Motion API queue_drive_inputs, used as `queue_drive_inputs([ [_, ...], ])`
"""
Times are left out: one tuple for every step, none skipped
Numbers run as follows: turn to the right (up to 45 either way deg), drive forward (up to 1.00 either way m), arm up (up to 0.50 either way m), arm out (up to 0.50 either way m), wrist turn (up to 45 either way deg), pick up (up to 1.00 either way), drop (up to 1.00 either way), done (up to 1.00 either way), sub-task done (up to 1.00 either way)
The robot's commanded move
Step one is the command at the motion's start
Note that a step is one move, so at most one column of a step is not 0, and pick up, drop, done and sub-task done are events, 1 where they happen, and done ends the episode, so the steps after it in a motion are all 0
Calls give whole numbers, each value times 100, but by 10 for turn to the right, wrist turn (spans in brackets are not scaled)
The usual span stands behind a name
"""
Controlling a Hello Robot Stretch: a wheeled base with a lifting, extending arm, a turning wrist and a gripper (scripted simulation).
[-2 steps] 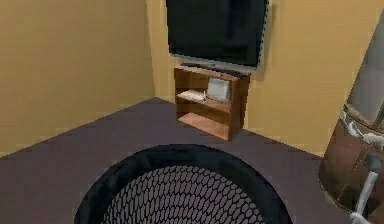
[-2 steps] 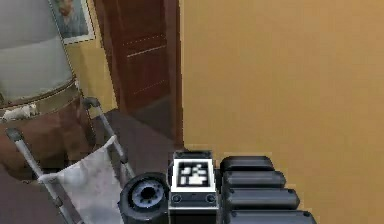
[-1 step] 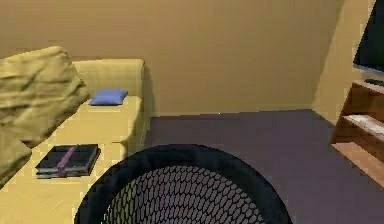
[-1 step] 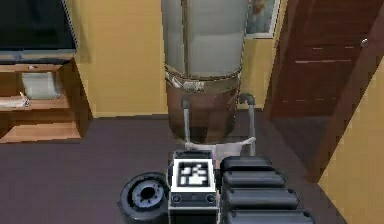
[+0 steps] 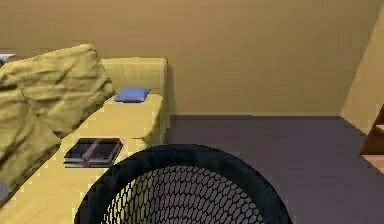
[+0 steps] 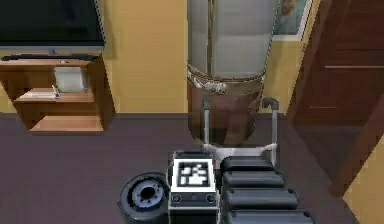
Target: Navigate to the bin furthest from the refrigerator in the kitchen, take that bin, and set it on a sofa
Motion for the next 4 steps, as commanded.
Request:
queue_drive_inputs([
  [0,100,0,0,0,0,0,0,0],
  [0,35,0,0,0,0,0,0,0],
  [-450,0,0,0,0,0,0,0,0],
  [-450,0,0,0,0,0,0,0,0],
])
